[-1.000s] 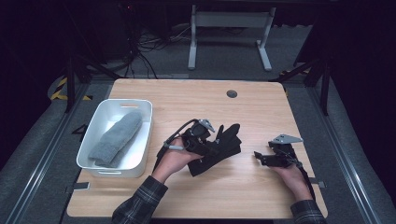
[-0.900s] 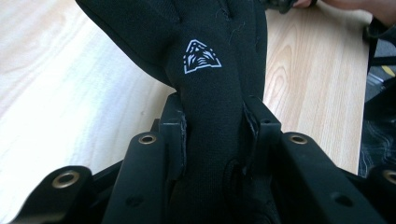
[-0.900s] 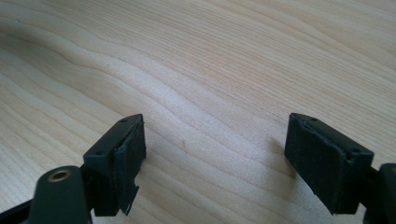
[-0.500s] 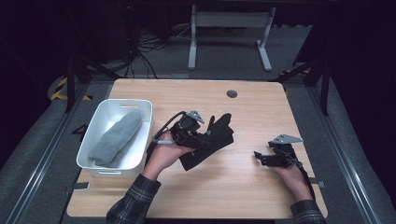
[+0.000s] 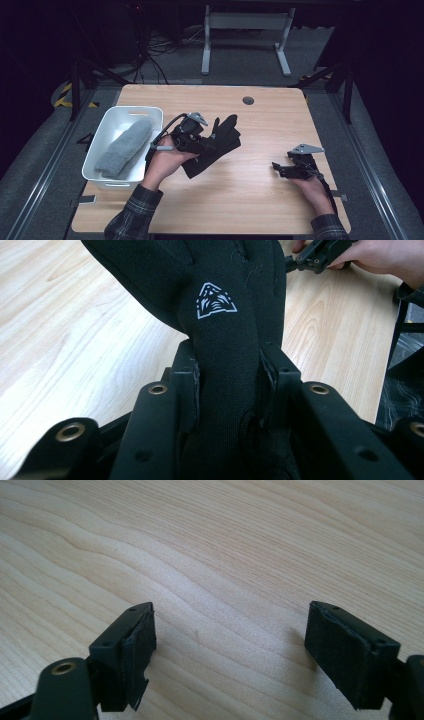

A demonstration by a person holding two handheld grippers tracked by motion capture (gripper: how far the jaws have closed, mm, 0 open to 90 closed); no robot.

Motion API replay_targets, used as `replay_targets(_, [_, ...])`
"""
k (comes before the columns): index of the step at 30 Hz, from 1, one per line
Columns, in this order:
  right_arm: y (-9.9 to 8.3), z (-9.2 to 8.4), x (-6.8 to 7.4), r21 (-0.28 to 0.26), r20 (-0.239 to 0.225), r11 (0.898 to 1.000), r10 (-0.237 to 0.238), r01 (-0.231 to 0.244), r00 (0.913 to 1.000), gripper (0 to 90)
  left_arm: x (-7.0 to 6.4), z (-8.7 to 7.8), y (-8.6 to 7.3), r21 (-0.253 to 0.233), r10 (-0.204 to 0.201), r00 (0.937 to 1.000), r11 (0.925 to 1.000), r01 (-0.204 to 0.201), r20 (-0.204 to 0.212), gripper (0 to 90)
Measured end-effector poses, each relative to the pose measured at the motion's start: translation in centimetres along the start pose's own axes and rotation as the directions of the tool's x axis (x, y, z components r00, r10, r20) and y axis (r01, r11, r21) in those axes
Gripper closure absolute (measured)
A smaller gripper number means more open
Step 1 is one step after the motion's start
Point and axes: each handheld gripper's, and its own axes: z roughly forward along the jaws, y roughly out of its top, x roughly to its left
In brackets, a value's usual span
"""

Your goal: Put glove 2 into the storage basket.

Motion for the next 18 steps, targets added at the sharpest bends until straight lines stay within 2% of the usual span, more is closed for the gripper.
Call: replay_targets(18, [0.0,0.0,0.0,0.000,0.000,1.000,0.000,0.000,1.0000,21.2,2.3,-3.6,-1.6,-0.021,-0.059,0.9957,0.9981,0.057,-0.072,66.7])
